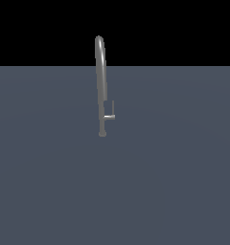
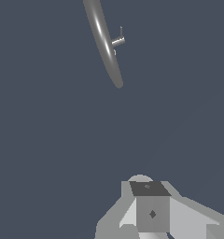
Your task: Turn on the faucet by rotating a designated handle.
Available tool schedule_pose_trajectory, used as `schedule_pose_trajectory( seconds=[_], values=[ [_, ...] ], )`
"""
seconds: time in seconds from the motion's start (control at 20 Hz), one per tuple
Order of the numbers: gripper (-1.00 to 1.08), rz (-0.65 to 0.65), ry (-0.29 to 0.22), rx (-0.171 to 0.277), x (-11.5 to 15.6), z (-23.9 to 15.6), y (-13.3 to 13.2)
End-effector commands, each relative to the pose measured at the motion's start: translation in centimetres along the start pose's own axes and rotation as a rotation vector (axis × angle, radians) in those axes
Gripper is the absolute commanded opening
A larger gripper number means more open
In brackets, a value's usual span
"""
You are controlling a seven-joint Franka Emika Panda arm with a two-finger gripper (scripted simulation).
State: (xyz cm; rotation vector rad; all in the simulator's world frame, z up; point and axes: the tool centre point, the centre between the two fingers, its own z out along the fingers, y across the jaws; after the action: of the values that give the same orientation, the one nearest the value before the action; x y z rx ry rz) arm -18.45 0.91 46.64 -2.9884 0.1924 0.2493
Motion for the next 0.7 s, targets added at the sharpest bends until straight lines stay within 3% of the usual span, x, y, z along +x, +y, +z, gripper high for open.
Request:
schedule_pose_trajectory(
  seconds=[0.0, 0.65],
  values=[
    [-1.0, 0.031, -0.036, 0.03, 1.4, 0.2, -0.3],
    [-1.0, 0.196, -0.228, 0.191, 9.0, 2.2, -1.2]
  ],
)
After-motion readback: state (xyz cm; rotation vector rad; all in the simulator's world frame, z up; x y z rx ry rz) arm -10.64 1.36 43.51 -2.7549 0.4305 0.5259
